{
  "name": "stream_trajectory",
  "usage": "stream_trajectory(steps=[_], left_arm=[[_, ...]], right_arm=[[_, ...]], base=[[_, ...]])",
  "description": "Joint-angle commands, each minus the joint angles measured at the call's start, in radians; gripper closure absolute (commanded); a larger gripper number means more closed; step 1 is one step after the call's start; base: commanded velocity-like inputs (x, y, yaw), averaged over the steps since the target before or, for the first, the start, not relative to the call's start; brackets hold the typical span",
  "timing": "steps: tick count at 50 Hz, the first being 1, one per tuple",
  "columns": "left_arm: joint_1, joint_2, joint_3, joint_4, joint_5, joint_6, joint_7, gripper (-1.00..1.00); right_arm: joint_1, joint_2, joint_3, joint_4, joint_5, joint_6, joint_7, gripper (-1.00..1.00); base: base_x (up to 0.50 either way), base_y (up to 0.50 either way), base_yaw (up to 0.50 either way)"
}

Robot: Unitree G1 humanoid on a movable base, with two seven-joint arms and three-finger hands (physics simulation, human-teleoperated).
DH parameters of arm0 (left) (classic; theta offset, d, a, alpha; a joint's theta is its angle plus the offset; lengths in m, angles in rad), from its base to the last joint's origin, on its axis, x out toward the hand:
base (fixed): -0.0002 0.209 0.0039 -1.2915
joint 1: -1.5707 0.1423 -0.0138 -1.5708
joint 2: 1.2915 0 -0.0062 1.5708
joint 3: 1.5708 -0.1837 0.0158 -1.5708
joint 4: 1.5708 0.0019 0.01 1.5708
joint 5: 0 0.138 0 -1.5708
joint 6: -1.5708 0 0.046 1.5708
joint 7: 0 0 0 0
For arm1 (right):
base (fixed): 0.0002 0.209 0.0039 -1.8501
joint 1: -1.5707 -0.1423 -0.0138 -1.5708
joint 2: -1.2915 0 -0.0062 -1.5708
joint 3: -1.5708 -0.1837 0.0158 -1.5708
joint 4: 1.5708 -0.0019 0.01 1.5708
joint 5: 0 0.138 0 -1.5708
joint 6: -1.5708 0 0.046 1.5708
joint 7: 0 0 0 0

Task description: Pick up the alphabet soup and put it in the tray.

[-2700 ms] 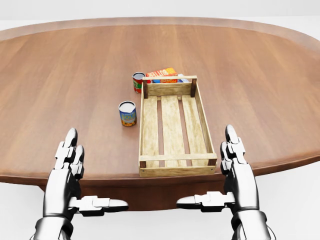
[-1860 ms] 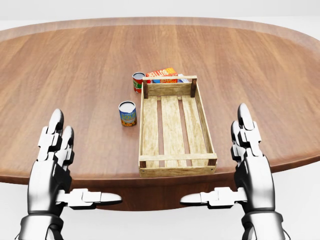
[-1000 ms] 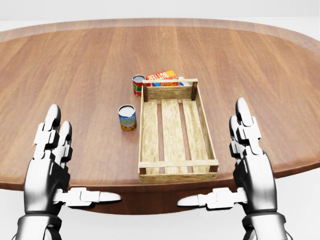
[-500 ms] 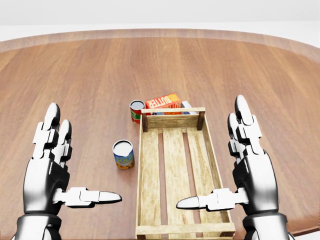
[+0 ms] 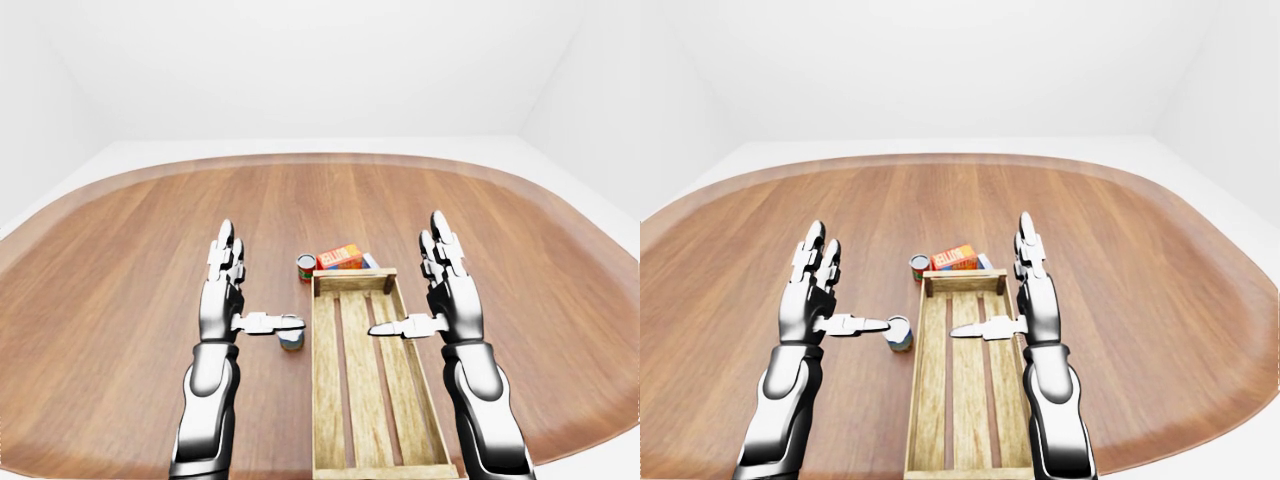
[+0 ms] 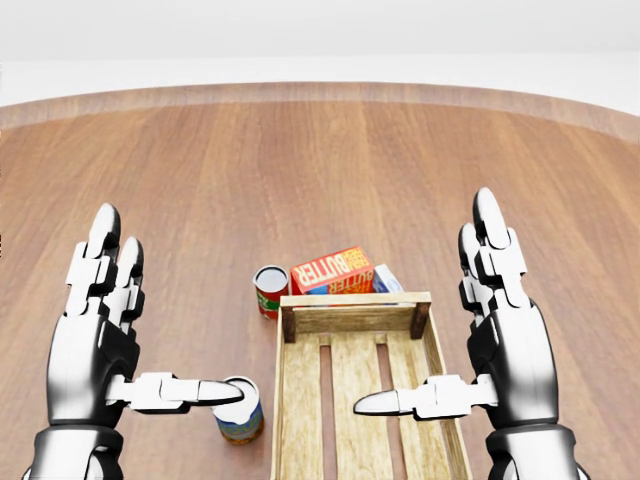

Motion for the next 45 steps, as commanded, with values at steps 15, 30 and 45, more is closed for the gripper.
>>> stream_trajectory(steps=[15,30,45], left_arm=[[0.002,0.000,0.001,0.000,-0.001,0.000,0.000,-1.00],[0.001,0.002,0.005,0.001,-0.003,0.000,0.000,-1.00],[-0.005,0.005,0.011,0.014,0.002,0.000,0.003,-1.00]], right_arm=[[-0.001,0.002,-0.002,0.001,-0.017,-0.002,-0.025,-1.00],[0.000,0.000,0.002,-0.021,-0.024,0.020,-0.023,-1.00],[-0.014,-0.040,-0.002,-0.150,-0.214,0.086,0.069,-1.00]], base=[[0.30,0.00,0.00],[0.00,0.00,0.00],[0.00,0.00,0.00]])
